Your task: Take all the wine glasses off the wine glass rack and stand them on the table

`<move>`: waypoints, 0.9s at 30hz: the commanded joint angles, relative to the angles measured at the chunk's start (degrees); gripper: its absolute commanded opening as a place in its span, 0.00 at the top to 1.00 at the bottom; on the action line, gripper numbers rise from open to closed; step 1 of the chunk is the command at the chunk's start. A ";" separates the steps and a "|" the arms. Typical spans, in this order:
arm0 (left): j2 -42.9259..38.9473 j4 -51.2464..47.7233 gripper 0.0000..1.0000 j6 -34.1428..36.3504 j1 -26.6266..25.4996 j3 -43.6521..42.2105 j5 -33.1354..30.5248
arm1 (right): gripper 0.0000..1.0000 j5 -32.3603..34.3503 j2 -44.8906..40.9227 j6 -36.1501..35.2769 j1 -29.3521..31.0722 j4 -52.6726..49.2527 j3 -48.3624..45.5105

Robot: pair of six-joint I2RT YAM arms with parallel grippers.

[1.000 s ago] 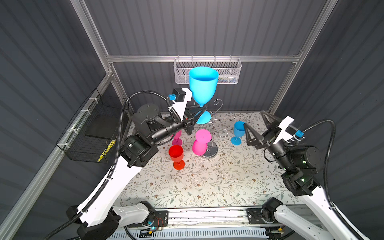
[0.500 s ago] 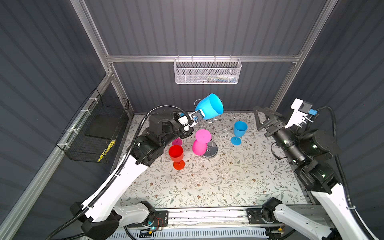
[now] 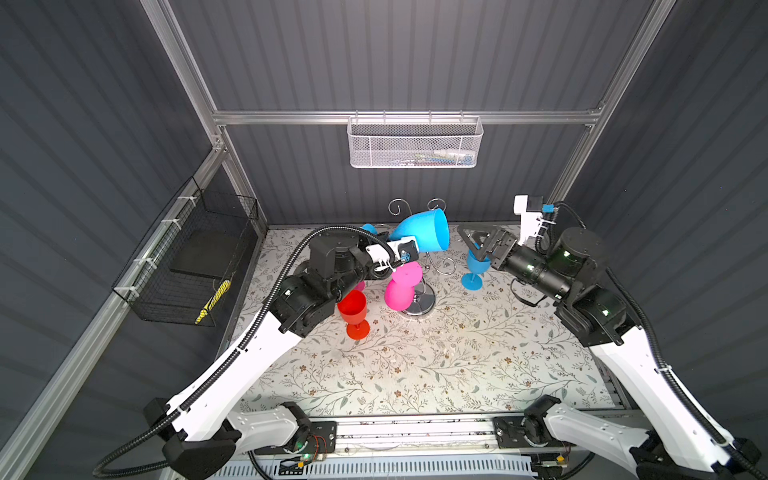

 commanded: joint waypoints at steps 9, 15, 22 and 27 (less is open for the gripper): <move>0.77 1.66 1.00 6.11 -1.08 -0.31 -2.17 | 0.17 -8.72 2.48 4.94 -0.24 3.65 -2.21; 1.61 1.41 1.00 6.95 -1.46 -0.10 -2.62 | 0.41 -9.96 2.76 6.21 -0.24 5.28 -3.16; 2.34 1.34 1.00 7.91 -2.37 -0.12 -3.19 | 0.62 -10.42 3.34 6.82 -0.24 4.71 -3.30; 2.43 1.34 1.00 8.04 -2.82 -0.13 -3.16 | 0.78 -10.49 3.27 7.16 -0.24 4.84 -3.56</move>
